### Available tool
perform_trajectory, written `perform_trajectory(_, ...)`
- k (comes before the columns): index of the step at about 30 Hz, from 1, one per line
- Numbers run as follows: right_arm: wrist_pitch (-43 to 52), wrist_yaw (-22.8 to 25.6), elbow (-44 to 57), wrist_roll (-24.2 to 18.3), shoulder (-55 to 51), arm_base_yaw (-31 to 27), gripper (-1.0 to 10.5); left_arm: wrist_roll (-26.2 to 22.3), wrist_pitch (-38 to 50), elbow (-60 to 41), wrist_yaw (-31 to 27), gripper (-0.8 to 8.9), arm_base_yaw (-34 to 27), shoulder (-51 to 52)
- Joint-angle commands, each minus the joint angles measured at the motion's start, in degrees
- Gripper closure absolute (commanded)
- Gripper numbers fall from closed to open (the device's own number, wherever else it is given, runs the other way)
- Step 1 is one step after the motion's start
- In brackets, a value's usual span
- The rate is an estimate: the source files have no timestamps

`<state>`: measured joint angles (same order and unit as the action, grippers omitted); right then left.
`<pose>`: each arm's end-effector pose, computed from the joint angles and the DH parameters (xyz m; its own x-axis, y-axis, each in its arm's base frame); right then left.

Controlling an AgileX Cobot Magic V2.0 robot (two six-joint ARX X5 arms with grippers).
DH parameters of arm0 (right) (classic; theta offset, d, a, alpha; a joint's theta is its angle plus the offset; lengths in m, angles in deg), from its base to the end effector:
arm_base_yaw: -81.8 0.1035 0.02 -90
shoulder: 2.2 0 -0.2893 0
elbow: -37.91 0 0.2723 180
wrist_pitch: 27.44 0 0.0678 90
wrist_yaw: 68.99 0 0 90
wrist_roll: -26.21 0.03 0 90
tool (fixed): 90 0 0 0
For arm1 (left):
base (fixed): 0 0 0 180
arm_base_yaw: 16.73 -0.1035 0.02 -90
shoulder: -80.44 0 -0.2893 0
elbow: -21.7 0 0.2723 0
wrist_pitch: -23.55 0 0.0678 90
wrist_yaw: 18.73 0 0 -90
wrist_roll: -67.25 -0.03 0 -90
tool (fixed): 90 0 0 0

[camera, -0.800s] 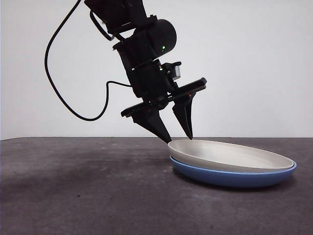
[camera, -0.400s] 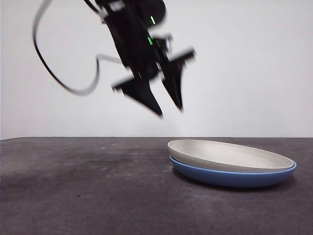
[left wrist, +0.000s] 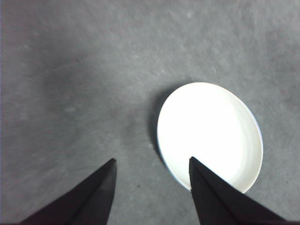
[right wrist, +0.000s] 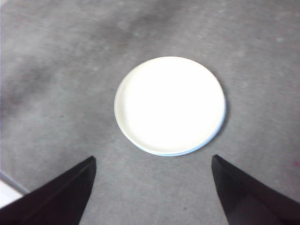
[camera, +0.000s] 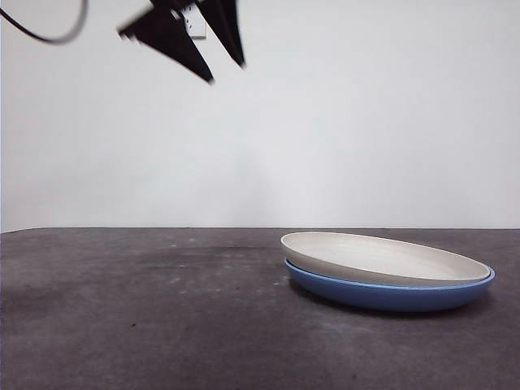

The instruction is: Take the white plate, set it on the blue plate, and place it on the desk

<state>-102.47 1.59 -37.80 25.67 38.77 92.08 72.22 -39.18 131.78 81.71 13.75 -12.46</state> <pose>0.0953 0.0274 0.3862 0.6485 0.4555 -0.6099 -0.4238 0.8816 0.2078 0.3100 -0.1888 0.4034 0.5016 -0.5055 -0.7020 0.5526 0.8116 -0.1895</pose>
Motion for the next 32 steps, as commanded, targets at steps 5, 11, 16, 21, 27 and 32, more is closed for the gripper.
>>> perform_trajectory(5, 0.5, 0.4, -1.1, 0.6, 2.6, 0.1, 5.5, -4.3, -1.3, -5.0, 0.3, 5.64, -2.2, 9.1)
perform_trajectory(11, 0.5, 0.4, -1.1, 0.5, 5.9, 0.1, 5.5, -4.9, 0.5, -21.4, 15.3, 5.64, -3.4, 21.4)
perform_trajectory(16, 0.4, 0.3, -1.1, 0.6, 7.3, 0.1, 5.5, -7.1, -0.4, -25.9, 25.3, 5.64, -2.5, 26.5)
perform_trajectory(21, -0.2, 0.2, -1.1, 1.2, 7.3, 0.1, 5.5, -7.1, -0.5, -25.9, 25.4, 5.64, -2.2, 27.0)
perform_trajectory(27, -0.7, 0.5, -1.1, 1.9, 7.4, 0.1, 5.5, -7.1, -0.6, -25.9, 25.4, 5.64, -2.2, 27.0)
perform_trajectory(32, -0.7, 6.0, -0.7, 3.5, 9.8, 0.1, 5.5, -7.1, -0.6, -25.9, 25.4, 5.64, -2.2, 27.0)
